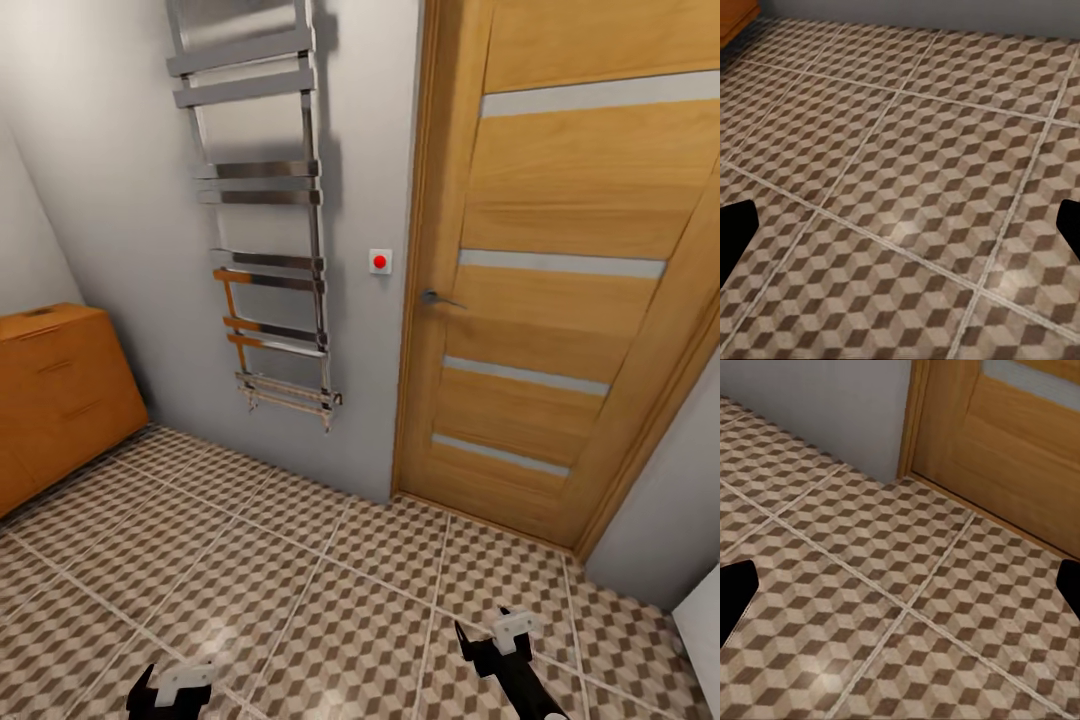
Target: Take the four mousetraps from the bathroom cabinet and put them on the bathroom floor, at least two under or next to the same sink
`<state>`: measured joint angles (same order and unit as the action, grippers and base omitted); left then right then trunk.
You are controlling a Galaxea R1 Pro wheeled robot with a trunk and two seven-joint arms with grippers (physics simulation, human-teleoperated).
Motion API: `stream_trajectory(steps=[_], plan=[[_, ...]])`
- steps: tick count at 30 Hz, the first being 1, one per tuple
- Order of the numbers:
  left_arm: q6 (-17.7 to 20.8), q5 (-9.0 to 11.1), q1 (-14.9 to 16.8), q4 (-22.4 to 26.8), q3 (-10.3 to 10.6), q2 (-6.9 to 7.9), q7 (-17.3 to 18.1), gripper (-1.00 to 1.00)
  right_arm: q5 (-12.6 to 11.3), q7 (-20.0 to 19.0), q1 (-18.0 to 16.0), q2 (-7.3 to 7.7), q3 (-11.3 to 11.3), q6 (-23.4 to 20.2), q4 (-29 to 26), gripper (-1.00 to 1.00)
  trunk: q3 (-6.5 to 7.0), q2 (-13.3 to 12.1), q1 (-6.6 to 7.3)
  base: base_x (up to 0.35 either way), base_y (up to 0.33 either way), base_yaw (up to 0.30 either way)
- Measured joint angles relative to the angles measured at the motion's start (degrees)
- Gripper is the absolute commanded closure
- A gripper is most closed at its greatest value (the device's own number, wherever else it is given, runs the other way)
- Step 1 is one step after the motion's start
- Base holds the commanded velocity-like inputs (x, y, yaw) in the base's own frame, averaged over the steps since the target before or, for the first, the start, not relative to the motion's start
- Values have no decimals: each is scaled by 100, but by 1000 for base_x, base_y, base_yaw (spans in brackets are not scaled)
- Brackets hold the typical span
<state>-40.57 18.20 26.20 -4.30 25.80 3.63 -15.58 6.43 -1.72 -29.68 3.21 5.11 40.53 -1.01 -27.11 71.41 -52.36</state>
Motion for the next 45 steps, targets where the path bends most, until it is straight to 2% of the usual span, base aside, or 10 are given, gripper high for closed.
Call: stream_trajectory(steps=[45], plan=[[-2, 0, 0, 0, 0, -5, 0, -100, 0, 5, 0, 10, 0, 0, 2, -100, 0, 0, 0, 0, 0, 289]])
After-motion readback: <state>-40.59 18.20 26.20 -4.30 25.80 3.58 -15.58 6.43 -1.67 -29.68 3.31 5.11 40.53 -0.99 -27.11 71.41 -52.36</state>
